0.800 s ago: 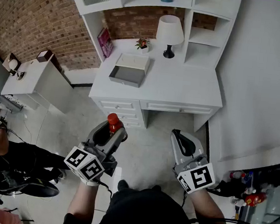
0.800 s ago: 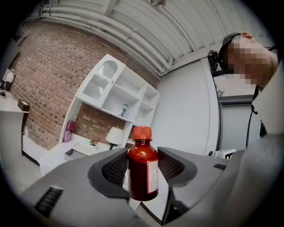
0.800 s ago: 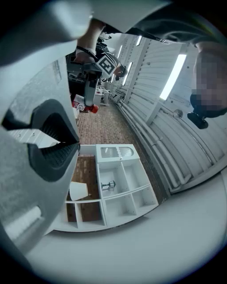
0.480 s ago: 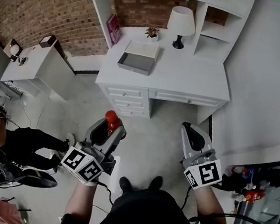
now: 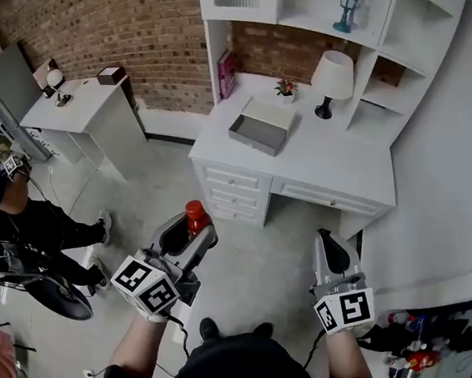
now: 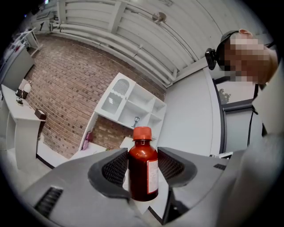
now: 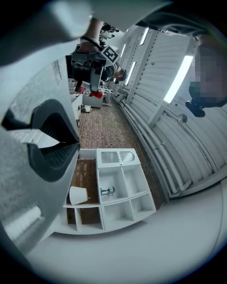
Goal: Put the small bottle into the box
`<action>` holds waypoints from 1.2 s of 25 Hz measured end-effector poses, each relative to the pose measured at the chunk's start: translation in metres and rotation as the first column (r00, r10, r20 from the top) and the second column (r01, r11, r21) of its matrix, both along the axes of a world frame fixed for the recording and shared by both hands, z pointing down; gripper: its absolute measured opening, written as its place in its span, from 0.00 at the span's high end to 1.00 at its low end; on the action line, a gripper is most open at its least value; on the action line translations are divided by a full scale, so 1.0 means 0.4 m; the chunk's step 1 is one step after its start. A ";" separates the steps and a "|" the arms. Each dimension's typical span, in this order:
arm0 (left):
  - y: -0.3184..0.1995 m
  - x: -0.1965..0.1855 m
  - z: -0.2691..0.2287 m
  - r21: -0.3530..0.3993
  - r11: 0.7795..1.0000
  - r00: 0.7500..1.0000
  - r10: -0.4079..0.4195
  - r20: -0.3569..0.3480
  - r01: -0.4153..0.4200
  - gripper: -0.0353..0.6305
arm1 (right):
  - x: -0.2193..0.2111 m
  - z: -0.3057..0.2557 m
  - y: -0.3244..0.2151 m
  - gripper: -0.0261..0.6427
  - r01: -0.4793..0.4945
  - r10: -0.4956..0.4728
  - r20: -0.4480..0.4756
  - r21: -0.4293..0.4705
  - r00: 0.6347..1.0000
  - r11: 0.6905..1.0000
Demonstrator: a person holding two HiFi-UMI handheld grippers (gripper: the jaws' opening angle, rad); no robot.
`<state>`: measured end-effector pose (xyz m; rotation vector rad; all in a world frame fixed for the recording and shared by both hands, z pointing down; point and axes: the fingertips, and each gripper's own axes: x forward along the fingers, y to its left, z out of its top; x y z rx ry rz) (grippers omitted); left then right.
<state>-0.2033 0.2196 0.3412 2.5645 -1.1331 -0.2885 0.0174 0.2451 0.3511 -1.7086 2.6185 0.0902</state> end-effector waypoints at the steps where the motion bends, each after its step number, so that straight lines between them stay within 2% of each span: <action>1: 0.000 0.004 -0.006 0.002 1.000 1.000 -0.007 0.001 0.007 0.64 | 0.008 -0.004 0.003 0.96 0.003 -0.003 0.022 0.000 1.000 1.000; 4: -0.001 0.027 -0.024 0.003 1.000 1.000 -0.025 0.005 0.025 0.64 | 0.047 -0.026 0.015 0.96 0.014 -0.014 0.081 0.010 0.997 1.000; 10: 0.012 0.081 -0.020 0.008 0.998 0.997 -0.066 -0.027 0.066 0.64 | 0.153 -0.048 0.040 0.94 0.017 -0.019 0.091 0.033 0.996 0.999; 17: -0.010 0.111 0.020 -0.025 0.995 0.996 -0.094 -0.001 0.094 0.64 | 0.221 -0.017 0.009 0.93 -0.006 0.003 0.113 0.022 0.994 1.000; 18: -0.022 0.111 0.026 -0.028 0.995 0.995 -0.096 -0.003 0.096 0.64 | 0.228 -0.010 -0.003 0.89 -0.017 0.015 0.114 0.015 0.993 1.000; 22: -0.085 0.114 0.050 -0.054 0.993 0.994 -0.106 -0.008 0.106 0.64 | 0.247 0.014 -0.053 0.86 -0.037 0.037 0.107 -0.002 0.994 0.999; 30: -0.295 0.081 0.122 -0.065 0.994 0.996 -0.088 -0.028 0.086 0.64 | 0.229 0.037 -0.237 0.85 -0.057 0.057 0.007 -0.031 0.998 0.998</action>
